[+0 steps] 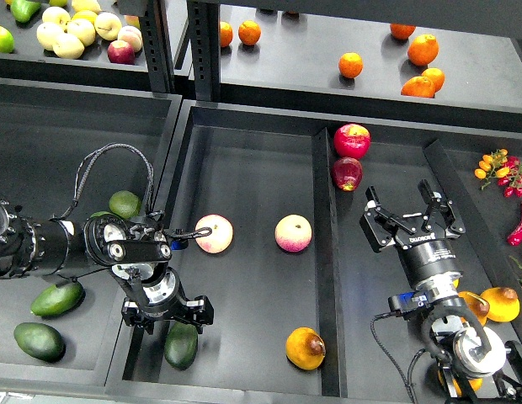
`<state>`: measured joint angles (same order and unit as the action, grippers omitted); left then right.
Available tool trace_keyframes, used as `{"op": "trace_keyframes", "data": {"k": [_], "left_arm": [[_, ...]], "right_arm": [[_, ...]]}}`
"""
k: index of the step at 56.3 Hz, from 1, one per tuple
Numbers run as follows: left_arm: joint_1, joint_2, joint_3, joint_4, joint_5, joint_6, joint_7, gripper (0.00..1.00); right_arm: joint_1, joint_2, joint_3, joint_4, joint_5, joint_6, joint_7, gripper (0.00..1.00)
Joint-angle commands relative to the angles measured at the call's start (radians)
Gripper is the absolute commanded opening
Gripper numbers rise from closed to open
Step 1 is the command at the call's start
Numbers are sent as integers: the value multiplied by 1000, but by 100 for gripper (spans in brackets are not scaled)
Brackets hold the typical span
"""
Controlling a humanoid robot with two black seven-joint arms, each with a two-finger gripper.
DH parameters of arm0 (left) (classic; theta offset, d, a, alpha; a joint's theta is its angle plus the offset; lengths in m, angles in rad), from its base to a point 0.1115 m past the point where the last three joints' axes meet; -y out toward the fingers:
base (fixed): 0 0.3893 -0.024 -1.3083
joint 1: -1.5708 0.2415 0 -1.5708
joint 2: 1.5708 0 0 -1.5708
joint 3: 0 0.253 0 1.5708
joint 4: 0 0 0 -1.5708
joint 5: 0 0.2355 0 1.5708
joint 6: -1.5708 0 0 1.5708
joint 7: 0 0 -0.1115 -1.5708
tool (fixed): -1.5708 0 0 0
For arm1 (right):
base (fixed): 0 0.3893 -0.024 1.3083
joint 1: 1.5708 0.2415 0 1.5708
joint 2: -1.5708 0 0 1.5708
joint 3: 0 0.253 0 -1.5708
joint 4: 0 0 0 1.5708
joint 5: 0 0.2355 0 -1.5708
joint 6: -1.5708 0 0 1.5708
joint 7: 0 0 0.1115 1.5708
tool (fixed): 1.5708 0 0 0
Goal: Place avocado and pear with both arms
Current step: 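Close the left gripper around the dark green avocado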
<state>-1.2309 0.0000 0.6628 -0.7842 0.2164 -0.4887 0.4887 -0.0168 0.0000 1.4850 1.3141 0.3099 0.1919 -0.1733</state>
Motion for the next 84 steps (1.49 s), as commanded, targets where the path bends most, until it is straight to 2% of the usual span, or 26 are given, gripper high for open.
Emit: {"op": "trace_keyframes", "data": {"k": [1,35,47,69,76,84], "left_arm": [[5,0,0,19,0,0,0,99],[57,0,-17,51,0,0,0,99],[77,0,-20,56,-2,0,0,94],[77,0,-31,76,-9,0,0,76],[77,0,-43,79,-12,0,0,63],[77,0,-51,82,-17,0,0,57]], "right_arm": [[0,0,0,-1,0,0,0,100],[0,0,0,-1,0,0,0,100],[0,0,0,-1,0,0,0,100],[0,0,0,-3,0,0,-2,100],[0,0,0,-3,0,0,-2,100],[0,0,0,-3,0,0,-2,100]]}}
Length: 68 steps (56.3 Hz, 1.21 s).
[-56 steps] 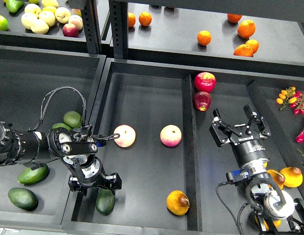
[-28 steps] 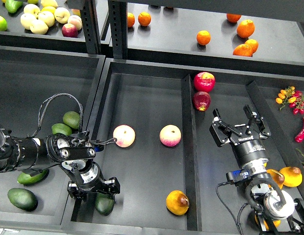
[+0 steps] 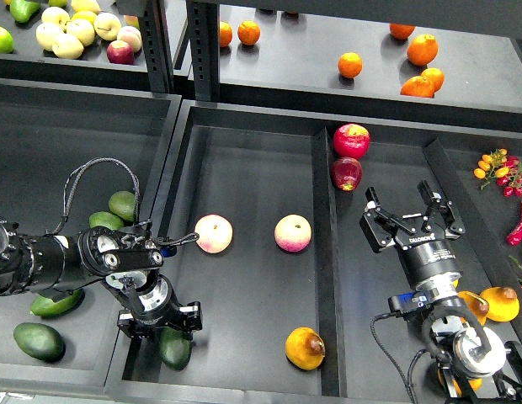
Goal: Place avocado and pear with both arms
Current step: 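Close the left gripper around the dark green avocado, then lift the avocado and carry it to the bin of avocados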
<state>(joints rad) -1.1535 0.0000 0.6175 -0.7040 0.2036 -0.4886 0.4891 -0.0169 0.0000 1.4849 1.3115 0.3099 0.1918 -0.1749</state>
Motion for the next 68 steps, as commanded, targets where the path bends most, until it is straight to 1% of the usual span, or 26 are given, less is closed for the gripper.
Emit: {"op": "trace_keyframes", "data": {"k": [1,8,12,24,27,32,44,68], "left_arm": [[0,0,-5,1,-9,0,0,56],[0,0,-8,1,-64,0,0,39],[-2,0,-10,1,-92,0,0,35],[-5,0,-12,1,-99,0,0,33],[-9,0,-22,0,-101,0,0,29],[-14,0,-45,4,-98,0,0,27],[-37,0,-78,11,-99,0,0,26],[-178,0,-136,12,-99,0,0,27]], "right_arm": [[0,0,0,0,0,0,2,100],[0,0,0,-1,0,0,2,100],[0,0,-2,-1,0,0,2,100],[0,0,-2,-6,0,0,2,100],[0,0,-2,-6,0,0,2,100],[0,0,-2,-8,0,0,0,100],[0,0,-2,-8,0,0,0,100],[0,0,-8,-6,0,0,2,100]]}}
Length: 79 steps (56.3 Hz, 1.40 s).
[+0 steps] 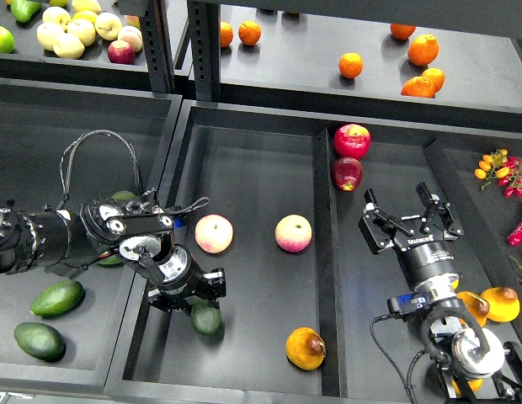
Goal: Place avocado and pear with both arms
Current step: 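Lift the avocado and carry it to the bin of avocados, then lower the avocado among the other avocados and open the left gripper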
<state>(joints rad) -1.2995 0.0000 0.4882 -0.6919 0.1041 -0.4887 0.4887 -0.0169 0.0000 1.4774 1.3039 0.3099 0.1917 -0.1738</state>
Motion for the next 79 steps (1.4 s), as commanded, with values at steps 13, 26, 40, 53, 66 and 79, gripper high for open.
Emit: {"op": "trace_keyframes", "data": {"k": [13,26,40,53,66,79], "left_arm": [[-84,147,-36,0,2,0,0,27],[-77,253,-23,-3,14,0,0,27],[-34,295,-3,-6,46,0,0,30],[22,363,-2,-15,112,0,0,28],[86,434,-19,-17,158,0,0,27],[140,451,-51,-6,180,0,0,27]], "right_arm": [[0,0,-3,3,0,0,-1,100],[0,0,-3,3,0,0,0,100],[0,0,-3,5,0,0,0,100],[0,0,1,8,0,2,0,100],[0,0,3,8,0,2,0,100],[0,0,4,8,0,2,0,100]]}}
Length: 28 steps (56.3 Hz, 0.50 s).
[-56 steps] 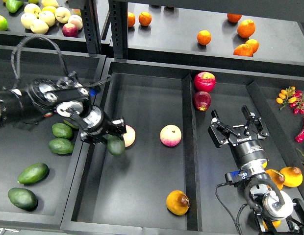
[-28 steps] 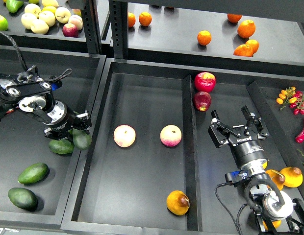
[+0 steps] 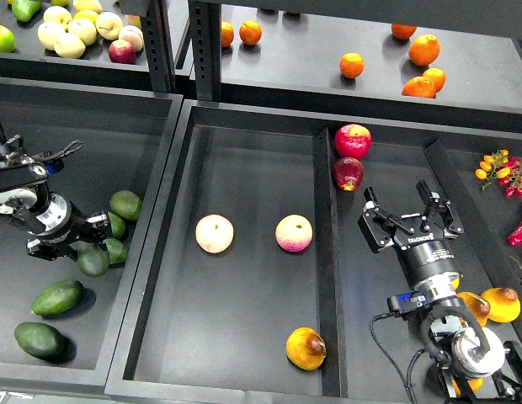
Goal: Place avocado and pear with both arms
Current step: 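Lower the avocado among the other avocados and open the left gripper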
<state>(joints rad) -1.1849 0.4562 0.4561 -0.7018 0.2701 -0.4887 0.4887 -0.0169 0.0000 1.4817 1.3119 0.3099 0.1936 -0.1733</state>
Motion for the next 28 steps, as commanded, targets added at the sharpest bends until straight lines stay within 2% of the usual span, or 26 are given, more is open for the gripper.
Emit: {"op": "trace_keyframes", "data": {"k": [1,14,28], "left_arm": [[27,-5,-19,4,17,0,0,27],[82,-28,-69,41,63,0,0,27],[88,-68,-71,77,63,0,0,30]], "right_arm": [[0,0,0,0,0,0,0,100],[0,0,2,-2,0,0,0,100],[0,0,2,0,0,0,0,100]]}}
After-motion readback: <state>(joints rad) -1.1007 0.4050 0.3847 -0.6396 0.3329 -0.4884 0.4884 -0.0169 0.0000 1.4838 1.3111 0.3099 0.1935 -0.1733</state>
